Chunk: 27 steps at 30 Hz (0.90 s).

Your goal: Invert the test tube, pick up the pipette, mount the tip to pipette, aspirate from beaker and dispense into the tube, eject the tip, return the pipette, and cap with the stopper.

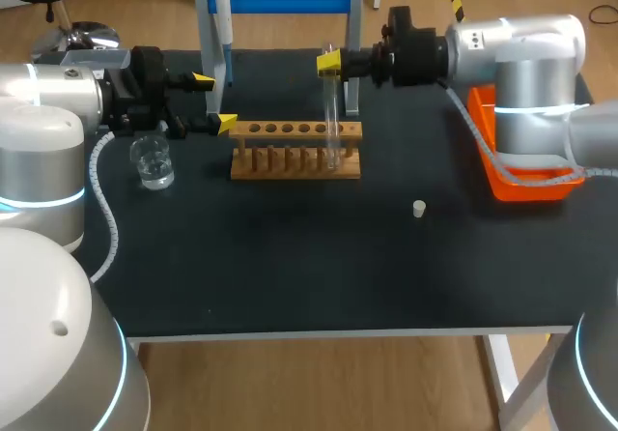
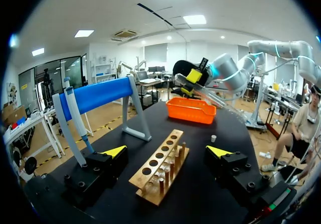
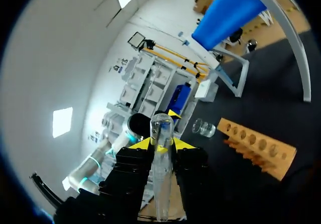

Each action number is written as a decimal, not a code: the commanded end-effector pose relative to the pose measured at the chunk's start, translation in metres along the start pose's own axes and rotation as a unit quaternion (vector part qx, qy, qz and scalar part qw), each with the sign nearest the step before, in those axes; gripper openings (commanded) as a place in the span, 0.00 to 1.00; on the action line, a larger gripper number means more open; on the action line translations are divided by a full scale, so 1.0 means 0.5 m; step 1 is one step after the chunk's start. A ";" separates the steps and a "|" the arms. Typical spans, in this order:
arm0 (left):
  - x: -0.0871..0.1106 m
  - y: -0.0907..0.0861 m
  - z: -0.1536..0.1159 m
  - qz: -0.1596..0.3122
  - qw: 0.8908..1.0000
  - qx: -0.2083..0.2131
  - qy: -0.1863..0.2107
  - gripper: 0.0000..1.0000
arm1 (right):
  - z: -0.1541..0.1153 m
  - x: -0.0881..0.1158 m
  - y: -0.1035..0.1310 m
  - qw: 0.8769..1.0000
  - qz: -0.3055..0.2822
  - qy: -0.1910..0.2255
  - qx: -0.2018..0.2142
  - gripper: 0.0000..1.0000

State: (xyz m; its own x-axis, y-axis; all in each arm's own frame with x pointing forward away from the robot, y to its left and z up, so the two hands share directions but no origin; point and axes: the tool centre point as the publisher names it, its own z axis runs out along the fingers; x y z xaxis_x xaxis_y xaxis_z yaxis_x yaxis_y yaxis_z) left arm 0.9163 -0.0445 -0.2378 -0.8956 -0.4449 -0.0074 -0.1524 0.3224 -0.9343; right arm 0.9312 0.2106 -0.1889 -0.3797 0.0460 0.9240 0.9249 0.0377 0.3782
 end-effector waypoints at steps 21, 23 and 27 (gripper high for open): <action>0.001 0.000 0.000 0.000 1.000 0.000 -0.001 1.00 | -0.015 -0.015 -0.027 0.990 0.126 0.048 0.037 0.00; 0.001 0.000 0.000 0.000 1.000 0.000 -0.001 1.00 | -0.016 -0.017 -0.027 0.988 0.138 0.055 0.033 0.00; 0.001 0.000 0.000 0.000 1.000 0.000 -0.001 1.00 | -0.017 -0.020 -0.025 0.988 0.143 0.056 0.032 0.00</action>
State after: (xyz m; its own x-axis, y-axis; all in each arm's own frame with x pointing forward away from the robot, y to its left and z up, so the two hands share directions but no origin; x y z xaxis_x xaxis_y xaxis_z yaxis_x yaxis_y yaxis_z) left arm 0.9163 -0.0446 -0.2378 -0.8956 -0.4449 -0.0074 -0.1524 0.3224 -0.9343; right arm 0.9217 0.2015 -0.2002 -0.0982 -0.0420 0.9943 0.9900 0.0973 0.1019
